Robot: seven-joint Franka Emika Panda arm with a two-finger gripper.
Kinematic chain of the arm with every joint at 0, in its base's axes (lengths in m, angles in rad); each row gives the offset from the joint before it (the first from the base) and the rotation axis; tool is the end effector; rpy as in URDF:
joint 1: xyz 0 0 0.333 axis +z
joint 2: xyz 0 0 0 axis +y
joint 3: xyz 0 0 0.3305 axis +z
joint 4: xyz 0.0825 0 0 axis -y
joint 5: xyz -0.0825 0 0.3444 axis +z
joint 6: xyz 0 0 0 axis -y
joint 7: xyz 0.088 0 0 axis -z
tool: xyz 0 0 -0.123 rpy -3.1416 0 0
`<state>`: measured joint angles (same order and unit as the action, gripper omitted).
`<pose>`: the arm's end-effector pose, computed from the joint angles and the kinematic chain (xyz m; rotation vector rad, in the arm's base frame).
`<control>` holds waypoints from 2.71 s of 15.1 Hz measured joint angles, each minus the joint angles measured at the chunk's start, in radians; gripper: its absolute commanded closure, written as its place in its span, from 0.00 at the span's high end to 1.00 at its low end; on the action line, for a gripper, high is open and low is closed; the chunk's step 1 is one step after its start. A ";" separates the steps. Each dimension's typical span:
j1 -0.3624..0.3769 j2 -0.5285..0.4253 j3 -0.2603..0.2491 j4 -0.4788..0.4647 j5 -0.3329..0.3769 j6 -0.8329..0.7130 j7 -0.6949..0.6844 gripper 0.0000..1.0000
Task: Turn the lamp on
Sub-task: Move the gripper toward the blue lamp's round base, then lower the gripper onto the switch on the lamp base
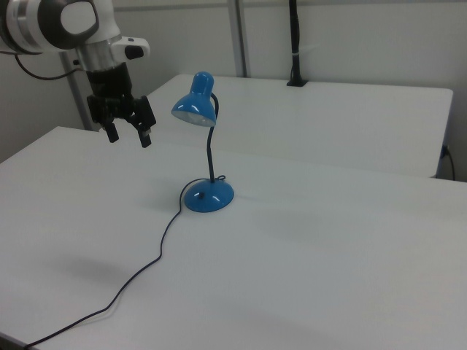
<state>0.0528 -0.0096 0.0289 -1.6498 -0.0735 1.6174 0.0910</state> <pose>0.5128 0.0333 0.5980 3.0661 -0.0077 -0.0251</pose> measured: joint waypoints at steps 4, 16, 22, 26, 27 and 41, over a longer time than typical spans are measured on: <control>0.000 0.003 0.000 0.000 0.000 0.000 0.000 0.71; -0.003 0.006 -0.004 0.000 0.000 0.000 -0.057 0.00; -0.014 0.037 -0.004 -0.020 0.035 0.052 -0.067 0.00; -0.020 0.117 -0.004 -0.086 0.035 0.276 -0.067 0.00; -0.027 0.141 -0.004 -0.101 0.035 0.340 -0.067 0.00; -0.040 0.330 -0.004 -0.258 0.035 1.004 -0.067 0.00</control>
<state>0.0132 0.3202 0.0254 -1.9075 -0.0383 2.6213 0.0238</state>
